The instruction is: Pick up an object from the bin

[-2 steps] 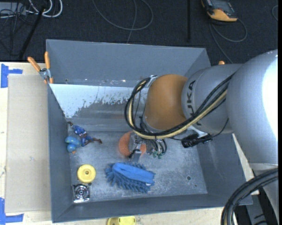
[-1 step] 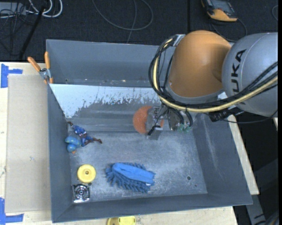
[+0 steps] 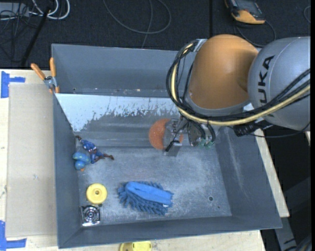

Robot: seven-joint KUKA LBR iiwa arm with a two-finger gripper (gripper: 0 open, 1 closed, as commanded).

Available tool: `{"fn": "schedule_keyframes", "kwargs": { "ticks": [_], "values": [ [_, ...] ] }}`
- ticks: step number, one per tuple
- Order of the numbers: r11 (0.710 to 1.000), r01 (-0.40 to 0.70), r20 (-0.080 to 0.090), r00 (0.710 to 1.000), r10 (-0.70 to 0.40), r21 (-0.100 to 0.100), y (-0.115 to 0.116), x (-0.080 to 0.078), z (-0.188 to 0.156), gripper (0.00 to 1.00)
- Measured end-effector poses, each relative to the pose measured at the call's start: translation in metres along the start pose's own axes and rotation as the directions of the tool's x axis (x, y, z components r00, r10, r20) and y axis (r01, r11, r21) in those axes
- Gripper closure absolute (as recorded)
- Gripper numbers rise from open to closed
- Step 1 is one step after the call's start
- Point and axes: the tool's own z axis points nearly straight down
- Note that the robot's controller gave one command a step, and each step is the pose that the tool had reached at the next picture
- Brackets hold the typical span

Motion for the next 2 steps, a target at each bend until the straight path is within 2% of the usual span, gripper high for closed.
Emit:
{"fn": "schedule_keyframes", "kwargs": {
  "ticks": [1,2],
  "values": [
    [1.000,-0.001,0.000,1.000,0.001,0.000,0.000,0.000,0.000,1.00],
    [1.000,0.006,0.000,1.000,-0.006,0.000,0.005,-0.006,0.018,1.00]
  ]
}}
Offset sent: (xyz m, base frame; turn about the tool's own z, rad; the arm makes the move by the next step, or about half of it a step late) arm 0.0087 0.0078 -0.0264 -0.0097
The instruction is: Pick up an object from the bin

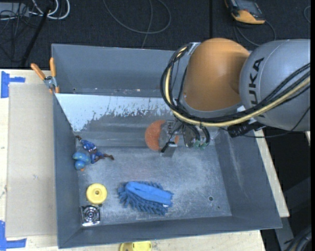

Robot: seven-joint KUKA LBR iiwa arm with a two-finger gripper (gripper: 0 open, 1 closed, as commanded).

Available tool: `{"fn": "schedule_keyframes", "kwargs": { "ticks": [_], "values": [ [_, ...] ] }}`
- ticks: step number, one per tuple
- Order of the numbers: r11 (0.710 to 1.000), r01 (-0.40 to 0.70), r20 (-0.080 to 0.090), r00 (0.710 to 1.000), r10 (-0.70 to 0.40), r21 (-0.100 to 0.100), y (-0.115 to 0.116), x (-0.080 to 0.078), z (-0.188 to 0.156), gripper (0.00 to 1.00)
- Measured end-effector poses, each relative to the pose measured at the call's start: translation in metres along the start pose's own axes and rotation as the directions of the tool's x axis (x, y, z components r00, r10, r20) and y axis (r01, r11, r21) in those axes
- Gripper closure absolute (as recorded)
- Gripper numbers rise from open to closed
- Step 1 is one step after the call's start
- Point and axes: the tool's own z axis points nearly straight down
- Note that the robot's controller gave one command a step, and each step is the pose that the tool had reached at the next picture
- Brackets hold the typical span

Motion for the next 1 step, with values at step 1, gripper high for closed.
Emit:
{"fn": "schedule_keyframes", "kwargs": {
  "ticks": [1],
  "values": [
    [1.000,0.020,0.000,1.000,-0.020,0.000,0.0078,-0.0099,0.0141,0.00]
  ]
}}
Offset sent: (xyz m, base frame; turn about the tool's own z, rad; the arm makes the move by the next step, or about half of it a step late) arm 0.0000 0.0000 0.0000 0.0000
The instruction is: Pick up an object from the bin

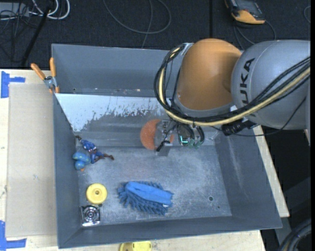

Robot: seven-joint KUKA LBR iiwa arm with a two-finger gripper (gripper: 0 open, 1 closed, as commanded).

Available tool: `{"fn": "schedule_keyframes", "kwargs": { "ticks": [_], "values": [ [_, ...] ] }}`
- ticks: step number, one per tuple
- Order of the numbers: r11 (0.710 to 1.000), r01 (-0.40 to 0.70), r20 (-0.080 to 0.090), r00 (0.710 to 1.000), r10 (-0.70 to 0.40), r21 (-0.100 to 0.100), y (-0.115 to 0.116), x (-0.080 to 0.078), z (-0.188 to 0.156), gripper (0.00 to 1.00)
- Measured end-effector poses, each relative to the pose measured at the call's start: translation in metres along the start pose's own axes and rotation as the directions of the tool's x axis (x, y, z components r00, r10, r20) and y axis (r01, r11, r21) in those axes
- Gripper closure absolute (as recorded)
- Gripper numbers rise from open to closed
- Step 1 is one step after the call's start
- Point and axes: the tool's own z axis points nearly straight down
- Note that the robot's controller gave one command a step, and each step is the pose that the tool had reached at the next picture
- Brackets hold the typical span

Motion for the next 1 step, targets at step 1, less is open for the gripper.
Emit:
{"fn": "schedule_keyframes", "kwargs": {
  "ticks": [1],
  "values": [
    [1.000,0.000,0.000,1.000,0.000,0.000,0.0003,0.0001,0.0000,0.00]
  ]
}}
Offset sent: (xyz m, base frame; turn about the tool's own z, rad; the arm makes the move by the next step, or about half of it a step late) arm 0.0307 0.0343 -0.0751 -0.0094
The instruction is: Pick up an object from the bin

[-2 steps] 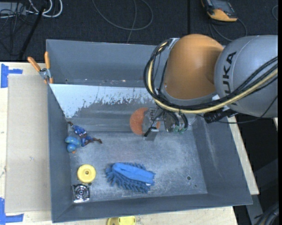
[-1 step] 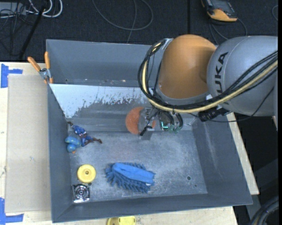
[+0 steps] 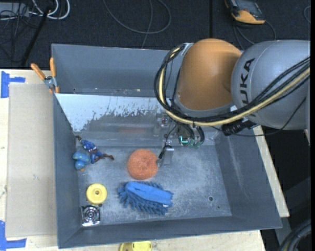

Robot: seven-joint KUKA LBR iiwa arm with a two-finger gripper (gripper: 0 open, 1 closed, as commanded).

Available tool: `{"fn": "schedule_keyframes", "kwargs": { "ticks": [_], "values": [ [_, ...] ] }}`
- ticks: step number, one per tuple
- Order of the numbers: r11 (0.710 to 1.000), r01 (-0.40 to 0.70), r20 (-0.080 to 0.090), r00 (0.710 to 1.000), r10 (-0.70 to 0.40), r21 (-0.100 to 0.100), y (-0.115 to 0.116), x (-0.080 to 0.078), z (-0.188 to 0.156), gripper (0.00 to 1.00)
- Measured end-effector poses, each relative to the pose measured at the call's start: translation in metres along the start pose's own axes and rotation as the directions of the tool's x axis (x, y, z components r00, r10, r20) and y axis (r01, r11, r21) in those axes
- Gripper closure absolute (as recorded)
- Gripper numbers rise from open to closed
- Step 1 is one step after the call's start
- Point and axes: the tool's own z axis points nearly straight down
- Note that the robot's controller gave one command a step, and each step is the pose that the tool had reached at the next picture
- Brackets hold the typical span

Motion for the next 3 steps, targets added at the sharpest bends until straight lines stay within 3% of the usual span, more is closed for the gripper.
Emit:
{"fn": "schedule_keyframes", "kwargs": {
  "ticks": [1,2,3],
  "values": [
    [1.000,0.008,0.010,1.000,-0.008,-0.001,0.022,-0.021,0.043,0.00],
    [0.990,0.139,-0.002,0.990,-0.139,0.000,0.059,0.002,0.086,0.00],
    [0.999,0.052,-0.001,0.999,-0.052,-0.002,0.058,0.006,0.109,0.00]
  ]
}}
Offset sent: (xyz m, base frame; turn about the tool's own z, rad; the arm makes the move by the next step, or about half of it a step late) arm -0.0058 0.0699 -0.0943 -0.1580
